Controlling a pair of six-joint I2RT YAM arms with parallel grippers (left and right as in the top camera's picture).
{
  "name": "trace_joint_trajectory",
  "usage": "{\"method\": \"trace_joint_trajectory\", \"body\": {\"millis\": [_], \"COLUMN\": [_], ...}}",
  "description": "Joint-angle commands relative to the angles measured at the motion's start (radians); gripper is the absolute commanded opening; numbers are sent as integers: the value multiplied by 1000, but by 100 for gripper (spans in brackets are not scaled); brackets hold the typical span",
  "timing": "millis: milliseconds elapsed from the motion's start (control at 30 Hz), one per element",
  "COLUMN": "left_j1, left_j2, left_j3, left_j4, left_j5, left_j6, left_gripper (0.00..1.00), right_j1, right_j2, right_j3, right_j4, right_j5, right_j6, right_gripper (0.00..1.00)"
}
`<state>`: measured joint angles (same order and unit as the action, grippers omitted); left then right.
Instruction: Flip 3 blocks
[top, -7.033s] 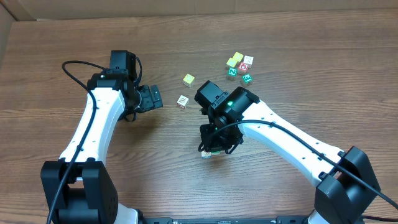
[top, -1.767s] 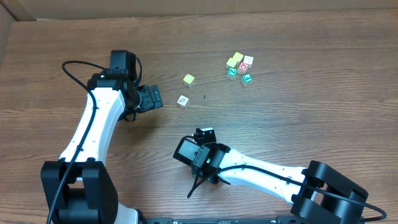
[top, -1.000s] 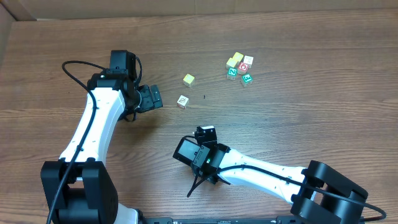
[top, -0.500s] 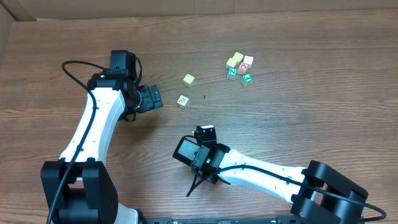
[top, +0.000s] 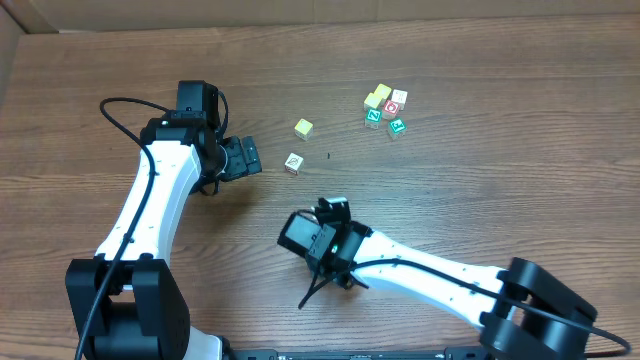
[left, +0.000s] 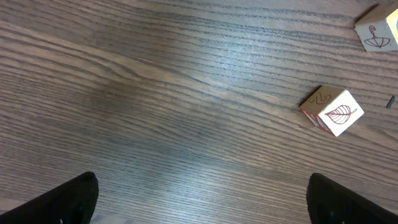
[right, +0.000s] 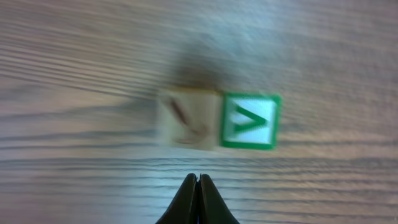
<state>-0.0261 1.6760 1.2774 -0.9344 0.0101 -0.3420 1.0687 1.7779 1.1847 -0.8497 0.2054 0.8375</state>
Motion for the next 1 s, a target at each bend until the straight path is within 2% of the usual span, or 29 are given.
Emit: {"method": "trace_joint_trajectory", "body": {"millis": [0, 167, 367, 600, 967], "left_j1": [0, 0, 0, 0, 0], "left_j2": [3, 3, 3, 3, 3], "left_j3": [14, 14, 14, 14, 14], "left_j4": [1, 1, 1, 1, 1], "left_j5": [-11, -11, -11, -11, -11], "left_j6": [-14, -14, -14, -14, -14], "left_gripper": [100, 100, 100, 100, 100], "right_j1": [-20, -13, 10, 14, 14], "right_j2": [-72, -51, 71, 132, 132], "right_j3": [105, 74, 62, 62, 62], "right_j4": [21, 113, 185, 190, 151], "right_j5": [-109, -113, -74, 47, 72], "right_j6": [-61, -60, -60, -64, -87], "right_gripper": [4, 4, 4, 4, 4]}}
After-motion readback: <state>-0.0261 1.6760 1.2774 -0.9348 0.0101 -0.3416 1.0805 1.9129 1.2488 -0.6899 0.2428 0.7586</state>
